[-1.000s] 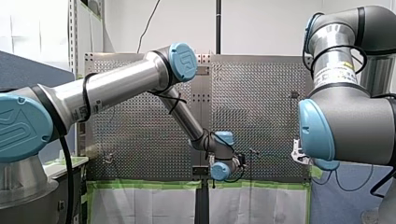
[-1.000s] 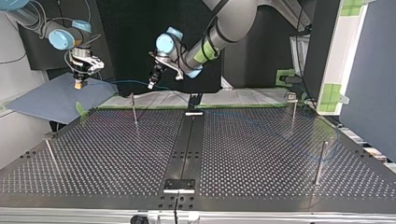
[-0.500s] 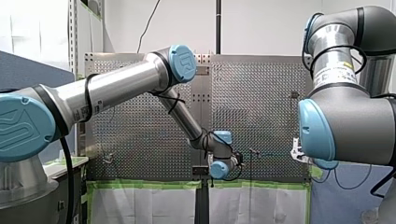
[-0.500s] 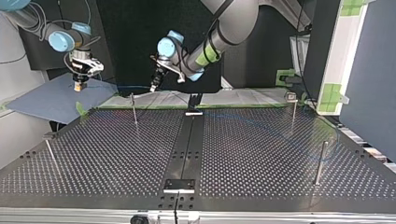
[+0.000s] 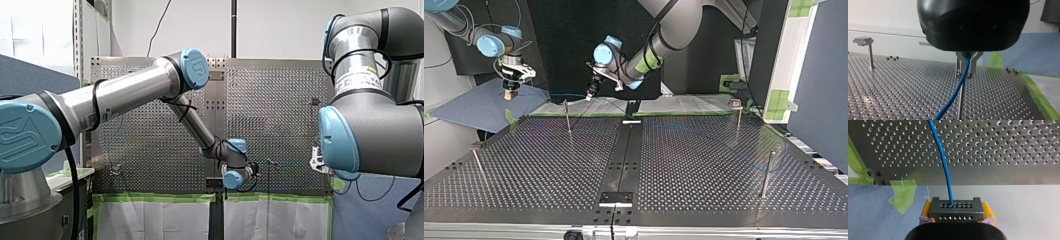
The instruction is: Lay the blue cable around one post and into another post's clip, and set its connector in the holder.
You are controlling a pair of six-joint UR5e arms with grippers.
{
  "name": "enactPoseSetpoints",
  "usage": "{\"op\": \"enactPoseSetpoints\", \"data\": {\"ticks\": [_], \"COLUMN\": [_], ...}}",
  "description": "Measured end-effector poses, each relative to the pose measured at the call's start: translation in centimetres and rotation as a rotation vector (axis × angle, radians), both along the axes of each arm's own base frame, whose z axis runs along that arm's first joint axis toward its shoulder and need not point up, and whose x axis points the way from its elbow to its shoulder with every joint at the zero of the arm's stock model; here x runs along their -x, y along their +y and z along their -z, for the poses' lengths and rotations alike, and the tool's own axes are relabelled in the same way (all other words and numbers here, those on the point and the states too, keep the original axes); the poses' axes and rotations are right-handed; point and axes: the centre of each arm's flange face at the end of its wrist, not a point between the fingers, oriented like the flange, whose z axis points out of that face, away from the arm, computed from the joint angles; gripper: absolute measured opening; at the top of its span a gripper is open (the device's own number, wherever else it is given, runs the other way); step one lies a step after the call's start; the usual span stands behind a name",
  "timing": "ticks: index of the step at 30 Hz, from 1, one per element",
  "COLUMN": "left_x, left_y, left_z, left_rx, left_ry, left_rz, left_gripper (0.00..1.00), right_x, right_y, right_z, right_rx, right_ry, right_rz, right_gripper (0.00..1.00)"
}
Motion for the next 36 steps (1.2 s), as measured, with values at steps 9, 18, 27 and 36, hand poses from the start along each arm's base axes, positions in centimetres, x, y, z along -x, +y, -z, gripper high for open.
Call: {"op": "enactPoseSetpoints", "data": {"ticks": [9,18,27,36], "left_x": [0.3,0.7,0.5,-1.0], "left_y": [-0.3,-0.6,-1.0,-0.5], "left_z": [0.0,0.1,2.7,4.4], "left_rx": [0.008,0.010,-0.015,-0.017], "left_ry": [0.009,0.018,0.058,0.083], "left_rz": [0.021,0.040,0.039,0.022], "left_gripper": [0.01,0.01,0.01,0.01], "right_x": [-0.6,-1.0,-1.6,-1.5], "right_y": [0.1,0.1,0.1,0.0], "right_z": [0.1,0.2,0.2,0.2], "right_rx": [-0.001,0.000,0.001,0.004], "right_ry": [0.008,0.010,0.010,0.009], "right_rz": [-0.012,-0.018,-0.026,-0.025], "right_gripper": [0.00,0.00,0.00,0.00]}}
